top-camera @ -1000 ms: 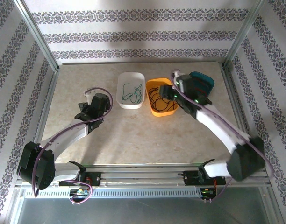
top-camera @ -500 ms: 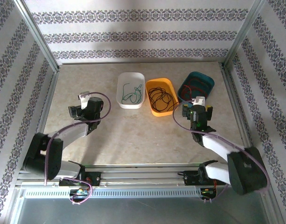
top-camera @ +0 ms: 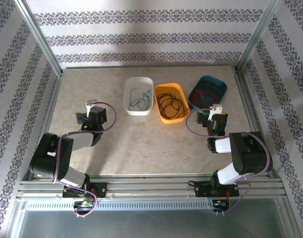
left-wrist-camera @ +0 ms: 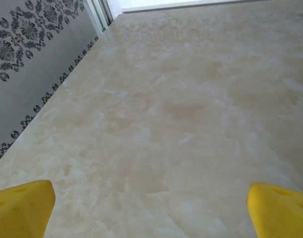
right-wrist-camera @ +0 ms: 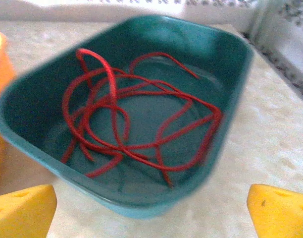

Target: Untangle the cables

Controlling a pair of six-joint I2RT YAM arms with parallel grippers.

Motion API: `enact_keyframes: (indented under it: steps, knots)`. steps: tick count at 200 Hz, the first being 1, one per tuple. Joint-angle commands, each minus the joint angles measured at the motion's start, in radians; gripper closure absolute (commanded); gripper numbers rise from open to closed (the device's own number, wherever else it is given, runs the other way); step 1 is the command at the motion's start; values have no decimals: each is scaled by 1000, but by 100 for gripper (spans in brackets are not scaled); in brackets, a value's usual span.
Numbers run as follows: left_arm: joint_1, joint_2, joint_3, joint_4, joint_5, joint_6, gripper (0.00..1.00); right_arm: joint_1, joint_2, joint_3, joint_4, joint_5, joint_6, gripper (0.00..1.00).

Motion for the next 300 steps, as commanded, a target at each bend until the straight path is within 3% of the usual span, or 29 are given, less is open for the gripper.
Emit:
enact_keyframes:
  steps: [1,5,16,27,40,56,66,78,92,104,117,300]
  knots:
    - [52,58,-92,368,109,62,1,-22,-13,18,1,-76,37,2]
    - [55,67,-93,394,110,69,1,-26,-9,18,11,-67,47,2]
    - [55,21,-42,179,174,39,1,-28,-2,18,28,-54,53,2]
    - [58,87,-66,348,225,95,1,-27,-4,18,21,-52,52,2]
    - [80,47,-39,208,280,53,1,-25,-2,18,20,-48,50,2]
    - [99,104,-72,316,358,60,1,-21,-2,18,17,-31,47,2]
    - [103,140,-94,435,335,66,1,-6,-4,18,14,-1,36,2]
    - [103,101,-72,309,341,48,1,17,-2,18,14,45,22,2]
    - [104,134,-89,408,338,64,1,24,-2,18,15,51,18,2]
    - [103,113,-77,341,340,50,1,23,-2,18,15,48,18,2]
    - [103,130,-86,394,338,62,1,24,-2,18,15,49,18,2]
    - [104,123,-83,374,340,58,1,7,0,47,6,14,28,2]
